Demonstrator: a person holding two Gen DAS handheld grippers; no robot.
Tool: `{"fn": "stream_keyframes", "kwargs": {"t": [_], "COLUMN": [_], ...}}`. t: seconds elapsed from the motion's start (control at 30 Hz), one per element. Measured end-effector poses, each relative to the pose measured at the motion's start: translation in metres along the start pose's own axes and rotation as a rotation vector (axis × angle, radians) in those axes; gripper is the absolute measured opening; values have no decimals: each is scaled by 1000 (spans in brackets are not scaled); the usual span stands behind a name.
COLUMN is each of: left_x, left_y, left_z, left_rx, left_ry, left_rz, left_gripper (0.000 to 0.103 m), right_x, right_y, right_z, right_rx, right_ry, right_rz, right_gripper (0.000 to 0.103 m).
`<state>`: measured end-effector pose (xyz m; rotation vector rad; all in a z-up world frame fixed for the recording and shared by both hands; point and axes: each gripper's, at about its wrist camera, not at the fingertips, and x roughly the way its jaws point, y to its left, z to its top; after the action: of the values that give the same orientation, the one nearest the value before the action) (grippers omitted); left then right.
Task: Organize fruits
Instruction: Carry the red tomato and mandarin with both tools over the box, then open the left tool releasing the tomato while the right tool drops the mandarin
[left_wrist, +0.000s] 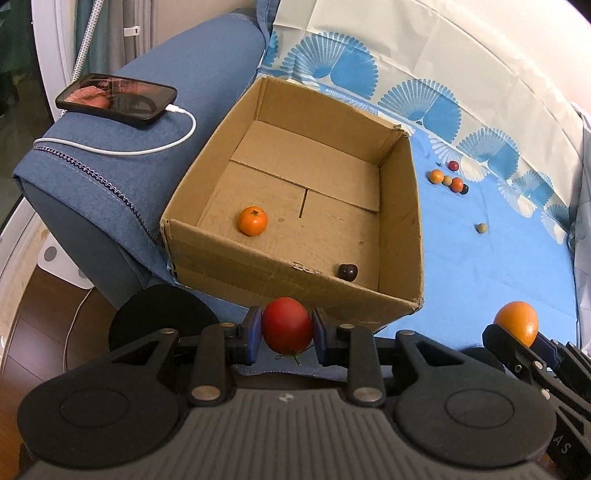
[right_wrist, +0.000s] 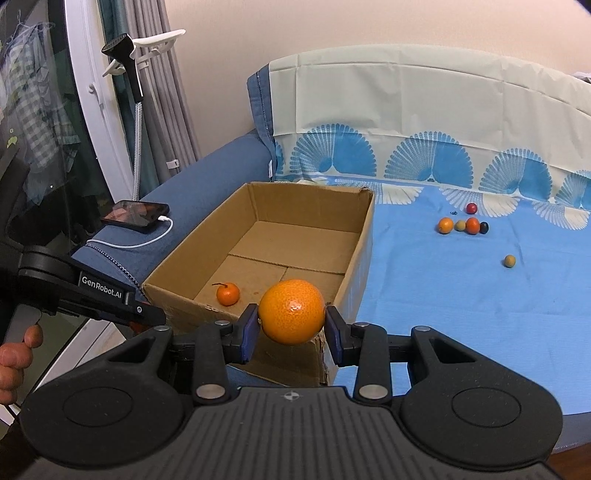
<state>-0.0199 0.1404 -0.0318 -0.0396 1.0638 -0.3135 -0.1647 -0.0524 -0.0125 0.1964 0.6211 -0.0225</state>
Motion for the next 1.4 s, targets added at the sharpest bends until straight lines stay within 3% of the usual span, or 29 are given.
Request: {"fn": "stream_keyframes", "kwargs": {"t": [0.3,0.77,1.07,1.4], "left_x": [13,52,95,151], "left_y": [0,-6,-5,-7], "left_z": [18,73,97,100], "left_rx": [13,53,81,175], "left_ry": [1,-33,4,62], "left_rz": [4,27,62,125], "left_gripper": [32,32,32,32], "right_x": [22,86,139,181], "right_y": [0,-3,-4,2], "right_z": [6,34,39,28], "right_rx": [-17,-84,-122,-207], "right_ry": [21,31,84,171], "right_rz": [-8,-11,6,45], "right_gripper": [40,40,40,40]}}
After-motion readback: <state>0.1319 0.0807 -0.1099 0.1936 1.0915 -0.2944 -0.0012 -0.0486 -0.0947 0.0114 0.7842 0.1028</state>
